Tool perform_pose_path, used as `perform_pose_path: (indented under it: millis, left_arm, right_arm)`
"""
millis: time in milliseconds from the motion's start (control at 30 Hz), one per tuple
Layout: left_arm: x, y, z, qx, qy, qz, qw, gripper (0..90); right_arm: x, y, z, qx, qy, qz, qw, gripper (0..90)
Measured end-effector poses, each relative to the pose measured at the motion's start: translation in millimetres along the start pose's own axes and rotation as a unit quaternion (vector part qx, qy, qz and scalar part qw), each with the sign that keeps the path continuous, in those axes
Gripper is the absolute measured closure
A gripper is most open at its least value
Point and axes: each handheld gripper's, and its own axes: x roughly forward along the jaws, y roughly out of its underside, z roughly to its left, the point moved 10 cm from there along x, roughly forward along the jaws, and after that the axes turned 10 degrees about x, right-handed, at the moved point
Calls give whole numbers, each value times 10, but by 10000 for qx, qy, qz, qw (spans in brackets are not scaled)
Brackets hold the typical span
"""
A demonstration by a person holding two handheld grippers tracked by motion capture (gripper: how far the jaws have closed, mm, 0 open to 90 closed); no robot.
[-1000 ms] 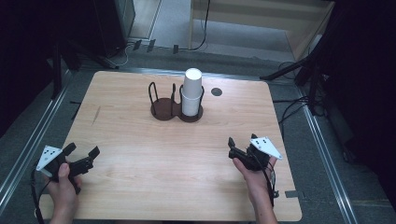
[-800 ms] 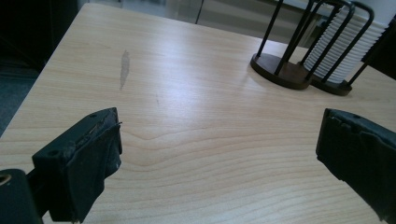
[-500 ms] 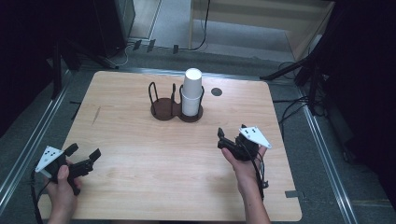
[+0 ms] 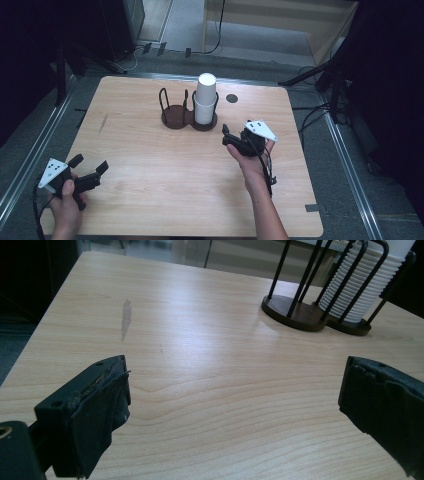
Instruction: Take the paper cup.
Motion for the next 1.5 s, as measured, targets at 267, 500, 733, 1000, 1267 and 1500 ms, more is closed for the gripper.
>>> perform_pose_path:
  millis: [267, 500, 733, 1000, 1267, 1500]
  left_arm:
    - [-4, -4, -4, 28, -21, -33, 10000, 7]
    - [-2, -2, 5, 14, -60, -17, 10000, 7]
    - [-9, -7, 13, -20, -99, -52, 9999, 7]
    - [-10, -9, 28, -106, -52, -77, 9999, 7]
    - [-5, -8, 27, -145, -3, -66, 9999, 7]
    - [-5, -9, 25, -146, -3, -74, 9999, 7]
  right_arm:
    - [129, -135, 106, 125, -125, -77, 9998, 148]
    - [221, -184, 129, 29, -133, -52, 9999, 148]
    - [346, -190, 181, -30, -169, 27, 9998, 148]
    - [530, -169, 312, -68, -251, 89, 9996, 147]
    - [706, -177, 540, -56, -396, 136, 9991, 147]
    - [829, -229, 563, 52, -329, 94, 9994, 147]
